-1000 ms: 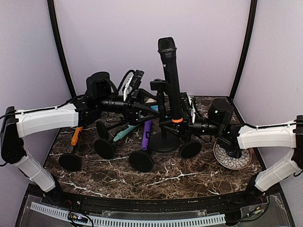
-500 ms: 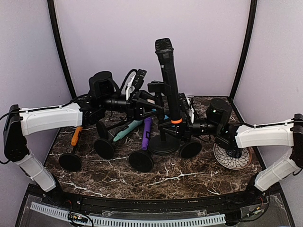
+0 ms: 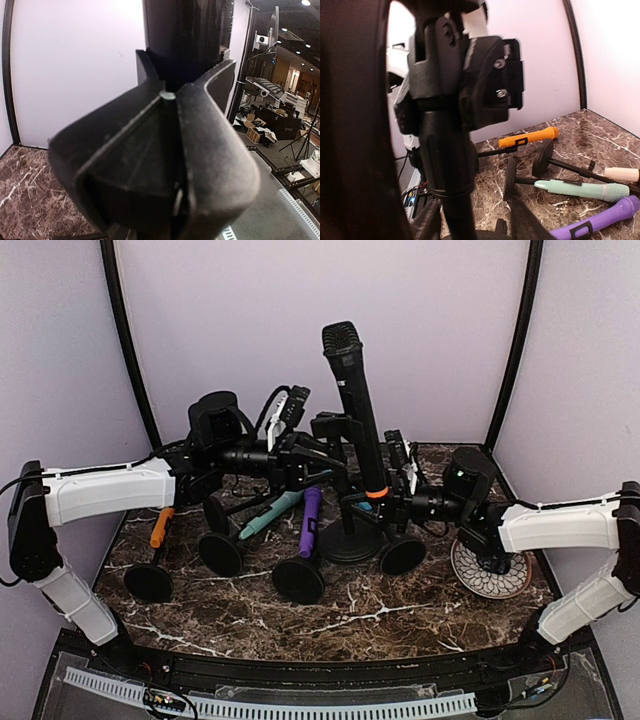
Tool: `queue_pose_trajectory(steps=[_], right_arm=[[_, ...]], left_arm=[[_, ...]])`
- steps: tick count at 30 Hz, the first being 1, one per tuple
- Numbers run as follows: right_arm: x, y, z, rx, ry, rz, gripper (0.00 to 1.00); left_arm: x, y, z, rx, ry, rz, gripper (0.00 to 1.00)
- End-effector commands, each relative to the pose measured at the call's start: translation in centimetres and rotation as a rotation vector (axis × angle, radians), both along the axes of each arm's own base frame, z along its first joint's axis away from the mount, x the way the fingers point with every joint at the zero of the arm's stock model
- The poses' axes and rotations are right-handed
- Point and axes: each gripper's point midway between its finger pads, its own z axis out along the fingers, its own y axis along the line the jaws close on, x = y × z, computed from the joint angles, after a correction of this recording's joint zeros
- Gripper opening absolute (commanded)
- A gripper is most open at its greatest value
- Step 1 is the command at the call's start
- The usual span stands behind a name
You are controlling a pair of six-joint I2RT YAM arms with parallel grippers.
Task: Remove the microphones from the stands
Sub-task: Pass from the right arm to the left, then place the microphone stand with the microphone at the center of the board.
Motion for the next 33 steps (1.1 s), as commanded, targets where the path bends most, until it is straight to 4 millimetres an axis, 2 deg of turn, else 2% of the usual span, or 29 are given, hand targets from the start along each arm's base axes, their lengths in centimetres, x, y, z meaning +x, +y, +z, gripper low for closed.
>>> queue_pose_trajectory(steps=[1,2,5,11,15,20,26,30,33], right_arm=[[2.3,-2.2,2.7,0.109,-0.037,-0.138,0.66],[2.7,-2.7,2.2,0.102,-0.026,-0.159,0.75],[3.3,-4.1,0.4,0.088,0.015,-0.219,0.86],[4.2,-6.9,-1.7,0.076,0.075,-0.316,0.91],[5.0,-9.0,-1.2,0.093,0.066,-0.403,0.93],[5.6,-10.3,-0.2,0.093,0.033,-0.483,0.94],[5.6,-10.9,1.0,0.116,0.009,-0.516,0.94],[5.9,-11.0,1.3,0.126,0.005,-0.529,0.94],[6.1,-10.9,1.5,0.135,0.006,-0.531,0.94]], left_arm=[[0.1,0.1,1.2,-0.040,-0.069,0.035,0.00],[0.4,0.1,1.0,-0.039,-0.075,0.058,0.00],[2.4,0.0,0.4,-0.032,-0.087,0.170,0.00],[5.2,-0.8,-2.5,-0.021,-0.097,0.283,0.00],[6.6,-1.5,-4.5,-0.034,-0.108,0.324,0.00],[7.9,-2.1,-7.4,-0.028,-0.120,0.357,0.00],[8.4,-2.3,-8.7,-0.058,-0.172,0.373,0.00],[8.6,-2.7,-9.0,-0.072,-0.173,0.362,0.00],[8.9,-3.0,-10.0,-0.063,-0.177,0.369,0.00]])
